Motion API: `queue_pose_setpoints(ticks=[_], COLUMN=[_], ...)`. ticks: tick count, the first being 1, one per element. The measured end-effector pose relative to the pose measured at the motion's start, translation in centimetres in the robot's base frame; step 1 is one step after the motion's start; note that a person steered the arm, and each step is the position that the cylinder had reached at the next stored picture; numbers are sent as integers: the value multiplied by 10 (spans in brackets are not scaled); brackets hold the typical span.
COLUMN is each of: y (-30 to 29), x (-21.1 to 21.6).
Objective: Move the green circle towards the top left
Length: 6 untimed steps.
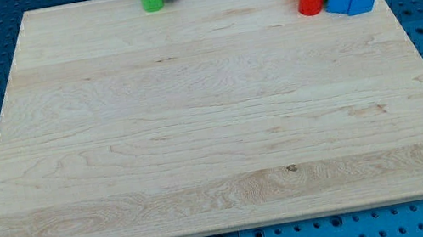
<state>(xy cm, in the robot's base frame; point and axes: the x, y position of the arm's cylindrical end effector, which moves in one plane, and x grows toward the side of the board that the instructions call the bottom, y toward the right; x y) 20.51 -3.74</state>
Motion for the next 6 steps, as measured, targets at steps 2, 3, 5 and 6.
queue_pose_setpoints(ticks=[2,3,5,6], y=[-13,-32,-66,-76], x=[0,0,0,0])
